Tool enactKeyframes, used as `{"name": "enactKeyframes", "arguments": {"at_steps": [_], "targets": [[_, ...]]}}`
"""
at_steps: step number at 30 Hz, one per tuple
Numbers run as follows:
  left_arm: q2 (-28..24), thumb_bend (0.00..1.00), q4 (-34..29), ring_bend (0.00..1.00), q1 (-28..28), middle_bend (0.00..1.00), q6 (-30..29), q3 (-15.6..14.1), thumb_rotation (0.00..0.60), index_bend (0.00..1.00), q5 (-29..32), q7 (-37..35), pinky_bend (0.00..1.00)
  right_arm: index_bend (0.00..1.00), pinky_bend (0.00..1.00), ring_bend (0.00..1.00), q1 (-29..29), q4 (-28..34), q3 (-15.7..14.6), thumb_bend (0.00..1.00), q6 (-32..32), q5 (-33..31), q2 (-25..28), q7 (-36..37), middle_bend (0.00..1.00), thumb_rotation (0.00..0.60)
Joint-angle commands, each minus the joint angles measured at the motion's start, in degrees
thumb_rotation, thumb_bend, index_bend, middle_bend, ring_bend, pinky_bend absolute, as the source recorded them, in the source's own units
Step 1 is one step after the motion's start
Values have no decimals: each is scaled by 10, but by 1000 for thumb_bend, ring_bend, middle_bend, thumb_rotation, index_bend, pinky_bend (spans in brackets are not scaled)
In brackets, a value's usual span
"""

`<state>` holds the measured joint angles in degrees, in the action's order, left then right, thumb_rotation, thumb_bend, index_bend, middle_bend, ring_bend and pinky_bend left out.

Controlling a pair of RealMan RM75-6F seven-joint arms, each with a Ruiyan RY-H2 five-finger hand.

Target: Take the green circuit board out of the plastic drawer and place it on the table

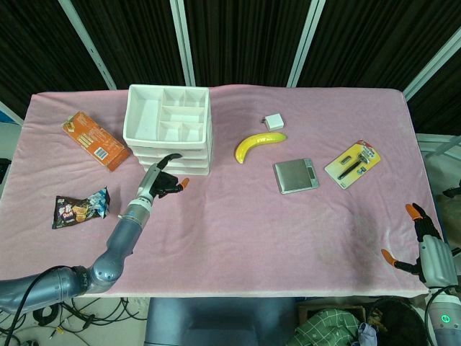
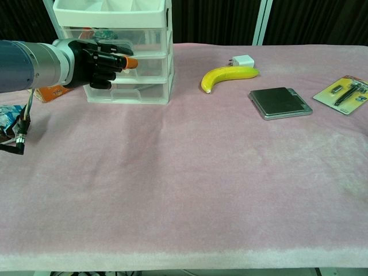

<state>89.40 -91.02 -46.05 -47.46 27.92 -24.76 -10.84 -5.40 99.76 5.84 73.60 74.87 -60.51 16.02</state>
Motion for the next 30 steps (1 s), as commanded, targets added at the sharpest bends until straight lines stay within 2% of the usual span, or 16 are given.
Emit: {"name": "enactKeyframes", "arguments": {"at_steps": [1,20,30], "targets": [[-2,362,-1,959,0,1000,2,-1,600,270,1,0,959,0,123,0,0,0,0,122,0,0,0,0,0,600],[-23,362,-33,961,19,1000,8,-11,600,286,-19,-13,959,0,124,0,1,2,-1,121,2,2,0,-2,0,600],[-40,363,-66,961,42,1000,3,-22,600,285,-51,-27,959,0,123,0,1,2,0,121,4,2,0,-2,0,600]]}}
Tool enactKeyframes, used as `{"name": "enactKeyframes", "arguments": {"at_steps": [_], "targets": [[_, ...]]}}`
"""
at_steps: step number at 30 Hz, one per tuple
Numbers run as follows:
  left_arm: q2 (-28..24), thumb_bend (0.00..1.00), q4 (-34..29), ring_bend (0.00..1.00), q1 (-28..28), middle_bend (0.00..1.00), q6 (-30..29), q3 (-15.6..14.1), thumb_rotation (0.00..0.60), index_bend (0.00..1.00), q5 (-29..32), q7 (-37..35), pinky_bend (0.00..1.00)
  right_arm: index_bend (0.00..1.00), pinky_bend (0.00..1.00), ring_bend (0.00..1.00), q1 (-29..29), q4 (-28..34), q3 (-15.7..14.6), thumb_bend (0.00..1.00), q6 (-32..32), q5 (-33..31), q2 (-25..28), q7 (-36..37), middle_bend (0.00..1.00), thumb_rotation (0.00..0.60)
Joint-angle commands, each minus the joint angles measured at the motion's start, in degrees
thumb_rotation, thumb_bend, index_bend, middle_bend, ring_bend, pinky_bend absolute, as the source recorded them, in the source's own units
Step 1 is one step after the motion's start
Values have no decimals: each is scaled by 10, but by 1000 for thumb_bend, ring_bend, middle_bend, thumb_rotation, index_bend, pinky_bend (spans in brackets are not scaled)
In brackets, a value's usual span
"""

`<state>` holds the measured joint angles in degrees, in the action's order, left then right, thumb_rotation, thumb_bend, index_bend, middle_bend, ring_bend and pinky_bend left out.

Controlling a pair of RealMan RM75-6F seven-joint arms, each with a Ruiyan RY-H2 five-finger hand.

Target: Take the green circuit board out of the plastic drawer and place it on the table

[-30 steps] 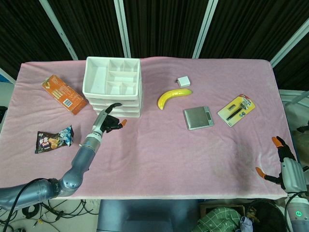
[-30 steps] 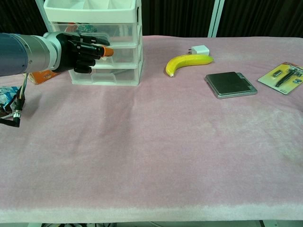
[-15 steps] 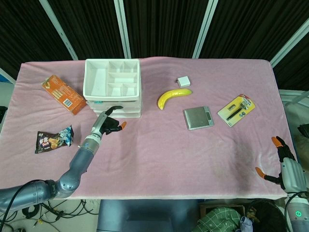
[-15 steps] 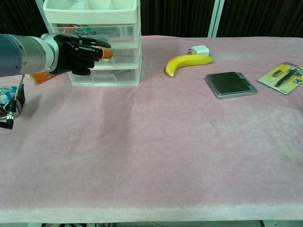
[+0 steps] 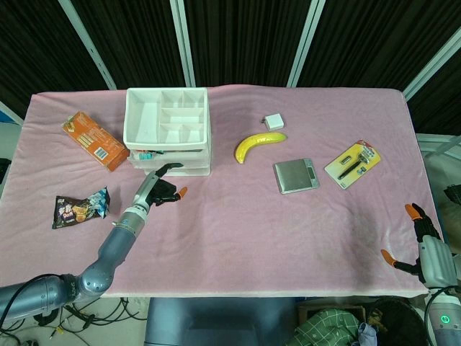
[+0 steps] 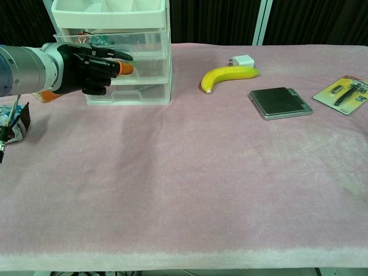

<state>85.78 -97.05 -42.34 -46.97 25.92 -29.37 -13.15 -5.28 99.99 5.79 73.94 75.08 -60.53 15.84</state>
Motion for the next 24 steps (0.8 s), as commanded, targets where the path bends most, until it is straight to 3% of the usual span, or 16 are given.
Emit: {"name": "enactKeyframes", "arguments": {"at_steps": [1,13,24], "targets": [[-6,363,-8,961,7,1000,-3,-3,600,285,-8,-5,959,0,123,0,0,0,0,121,0,0,0,0,0,600],[-43,362,-24,966,32,1000,14,-22,600,140,-43,-14,959,0,123,0,1,1,1,121,2,-1,0,-1,0,600],[-87,360,-67,966,52,1000,7,-72,600,128,-109,30,959,0,123,0,1,1,2,121,1,-2,1,2,0,600]]}}
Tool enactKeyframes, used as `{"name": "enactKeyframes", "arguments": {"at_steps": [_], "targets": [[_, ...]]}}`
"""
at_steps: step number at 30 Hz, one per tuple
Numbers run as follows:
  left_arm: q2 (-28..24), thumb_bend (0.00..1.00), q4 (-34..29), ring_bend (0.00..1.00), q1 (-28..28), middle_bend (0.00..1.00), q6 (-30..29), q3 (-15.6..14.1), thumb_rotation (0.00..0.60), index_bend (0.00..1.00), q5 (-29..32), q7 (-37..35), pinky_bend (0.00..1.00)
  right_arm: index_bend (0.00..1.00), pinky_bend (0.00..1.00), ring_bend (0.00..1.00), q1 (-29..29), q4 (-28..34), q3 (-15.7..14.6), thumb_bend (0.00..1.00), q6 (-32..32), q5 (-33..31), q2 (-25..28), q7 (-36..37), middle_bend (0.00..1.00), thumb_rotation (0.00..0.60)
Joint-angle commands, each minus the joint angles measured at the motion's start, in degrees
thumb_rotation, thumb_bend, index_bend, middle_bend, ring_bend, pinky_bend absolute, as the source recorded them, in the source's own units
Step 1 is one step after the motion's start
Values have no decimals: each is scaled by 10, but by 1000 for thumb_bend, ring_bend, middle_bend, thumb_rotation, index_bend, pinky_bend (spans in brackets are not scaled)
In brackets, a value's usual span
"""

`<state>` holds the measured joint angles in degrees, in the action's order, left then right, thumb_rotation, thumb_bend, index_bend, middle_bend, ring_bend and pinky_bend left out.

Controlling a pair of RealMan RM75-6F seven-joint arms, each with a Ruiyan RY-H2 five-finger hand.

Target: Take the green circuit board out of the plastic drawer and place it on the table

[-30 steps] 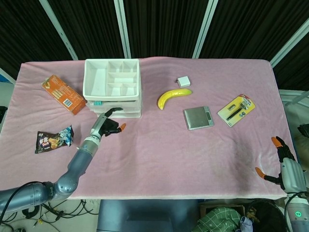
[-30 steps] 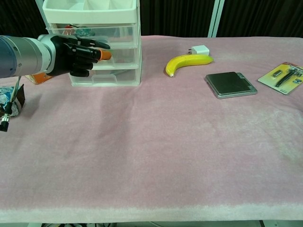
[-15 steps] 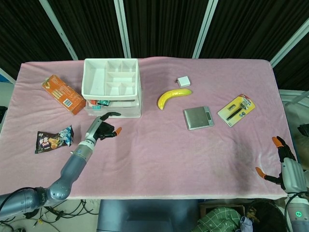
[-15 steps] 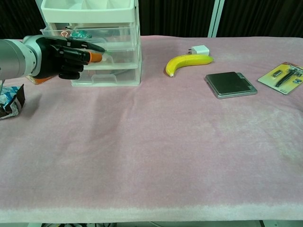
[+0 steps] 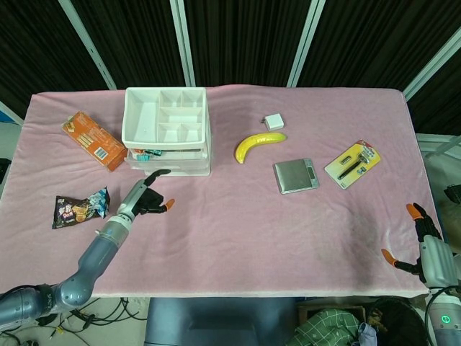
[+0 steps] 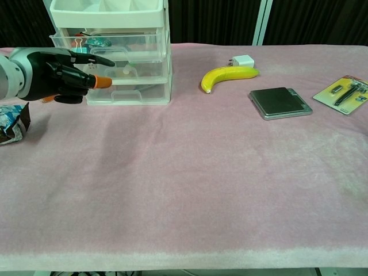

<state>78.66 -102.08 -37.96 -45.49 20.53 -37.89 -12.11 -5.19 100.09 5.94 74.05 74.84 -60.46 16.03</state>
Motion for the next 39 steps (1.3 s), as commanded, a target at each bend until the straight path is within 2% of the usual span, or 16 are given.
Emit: {"name": "enactKeyframes", "arguments": {"at_steps": [1,7,14,20,28,35,39], "targets": [[-21,359,-23,967,11,1000,-13,-25,600,128,-35,29,959,0,123,0,0,0,0,122,0,0,0,1,0,600],[-43,359,-46,973,21,1000,-92,-60,600,127,-118,118,968,0,123,0,0,1,-1,121,-1,3,1,1,0,600],[-55,359,-63,974,0,1000,-151,-56,600,126,-147,222,970,0,123,0,0,2,-2,122,1,4,0,-1,0,600],[-58,359,-72,975,-32,1000,-171,-38,600,125,-102,298,973,0,123,0,1,1,-1,122,1,3,0,1,0,600],[-52,359,-59,975,-83,1000,-187,-30,600,171,22,408,973,0,123,0,0,1,-1,122,-1,3,1,4,0,600],[-40,359,-45,975,-107,1000,-182,-26,600,184,84,433,973,0,123,0,0,1,-1,121,-1,3,1,3,0,600],[-35,360,-40,977,-118,1000,-184,-29,600,245,103,447,975,0,123,0,0,1,-1,122,-1,2,1,3,0,600]]}}
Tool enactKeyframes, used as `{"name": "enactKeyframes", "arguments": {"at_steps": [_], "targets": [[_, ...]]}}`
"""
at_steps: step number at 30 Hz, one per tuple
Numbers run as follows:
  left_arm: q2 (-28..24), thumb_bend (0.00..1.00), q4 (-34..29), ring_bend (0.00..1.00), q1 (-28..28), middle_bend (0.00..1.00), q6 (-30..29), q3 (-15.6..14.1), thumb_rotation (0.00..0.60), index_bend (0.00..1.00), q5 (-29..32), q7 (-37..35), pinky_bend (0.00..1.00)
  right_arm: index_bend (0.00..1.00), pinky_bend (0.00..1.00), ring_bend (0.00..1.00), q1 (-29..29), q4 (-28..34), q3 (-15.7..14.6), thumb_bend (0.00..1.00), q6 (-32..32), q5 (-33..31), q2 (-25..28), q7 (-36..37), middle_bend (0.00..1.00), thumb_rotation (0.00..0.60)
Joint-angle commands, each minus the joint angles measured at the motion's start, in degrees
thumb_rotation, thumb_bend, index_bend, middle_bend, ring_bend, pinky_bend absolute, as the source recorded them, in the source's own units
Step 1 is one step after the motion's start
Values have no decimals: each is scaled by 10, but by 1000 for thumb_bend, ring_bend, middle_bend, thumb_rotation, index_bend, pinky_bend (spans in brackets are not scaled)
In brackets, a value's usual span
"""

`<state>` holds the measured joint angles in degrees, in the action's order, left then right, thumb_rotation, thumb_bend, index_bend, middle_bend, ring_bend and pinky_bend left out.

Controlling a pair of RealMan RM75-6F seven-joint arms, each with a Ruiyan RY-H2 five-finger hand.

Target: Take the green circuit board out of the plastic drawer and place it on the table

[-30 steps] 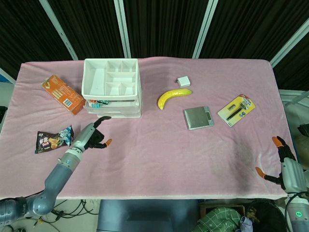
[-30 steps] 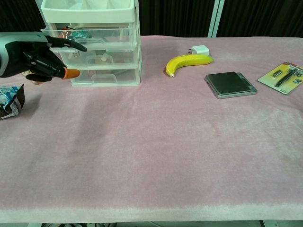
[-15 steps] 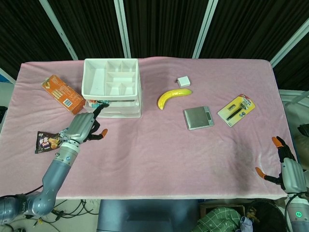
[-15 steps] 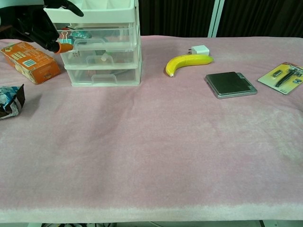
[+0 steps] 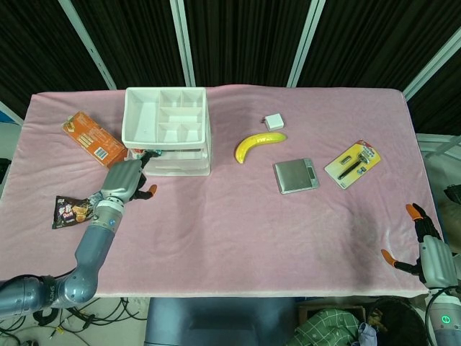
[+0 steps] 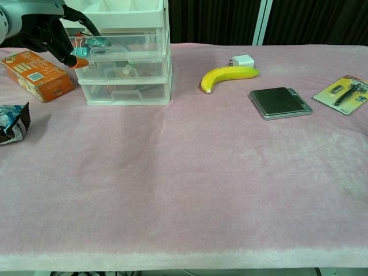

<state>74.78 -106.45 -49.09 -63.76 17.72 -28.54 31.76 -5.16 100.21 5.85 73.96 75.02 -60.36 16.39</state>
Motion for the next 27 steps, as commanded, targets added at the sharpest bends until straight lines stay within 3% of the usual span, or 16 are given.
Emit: {"name": "enactKeyframes", "arguments": {"at_steps": [1,7,27], "targets": [[5,360,5,978,-9,1000,-3,-1,600,269,13,9,976,0,123,0,0,0,0,122,0,0,0,0,0,600],[2,359,-9,980,-11,1000,-8,0,600,340,21,6,977,0,123,0,0,0,0,122,-1,0,0,1,0,600],[-60,359,-93,986,19,1000,7,-30,600,361,-20,-35,986,0,123,0,1,2,-1,122,2,3,0,0,0,600]]}}
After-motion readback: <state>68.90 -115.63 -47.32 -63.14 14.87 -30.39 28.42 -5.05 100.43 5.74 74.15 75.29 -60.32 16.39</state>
